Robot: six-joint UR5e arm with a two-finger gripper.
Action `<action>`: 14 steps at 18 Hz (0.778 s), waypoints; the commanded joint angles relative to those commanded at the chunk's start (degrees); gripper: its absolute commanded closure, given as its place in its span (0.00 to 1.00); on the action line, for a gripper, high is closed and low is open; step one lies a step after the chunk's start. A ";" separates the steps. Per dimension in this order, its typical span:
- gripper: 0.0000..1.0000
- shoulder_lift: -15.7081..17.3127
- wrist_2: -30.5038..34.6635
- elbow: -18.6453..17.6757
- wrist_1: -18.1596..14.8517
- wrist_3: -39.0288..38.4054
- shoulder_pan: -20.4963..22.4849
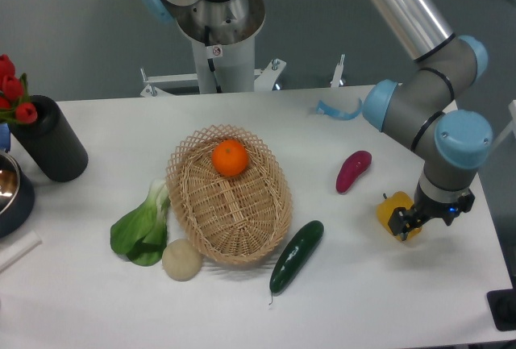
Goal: Pick up the yellow pepper from the table
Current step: 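Close the gripper around the yellow bell pepper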
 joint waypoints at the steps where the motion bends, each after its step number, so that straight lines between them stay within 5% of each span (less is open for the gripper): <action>1: 0.00 0.00 0.09 -0.44 0.00 0.00 -0.09; 6: 0.04 -0.09 3.16 -2.37 2.81 -0.09 -1.14; 14: 0.57 -0.27 3.34 -3.25 3.25 0.00 -1.23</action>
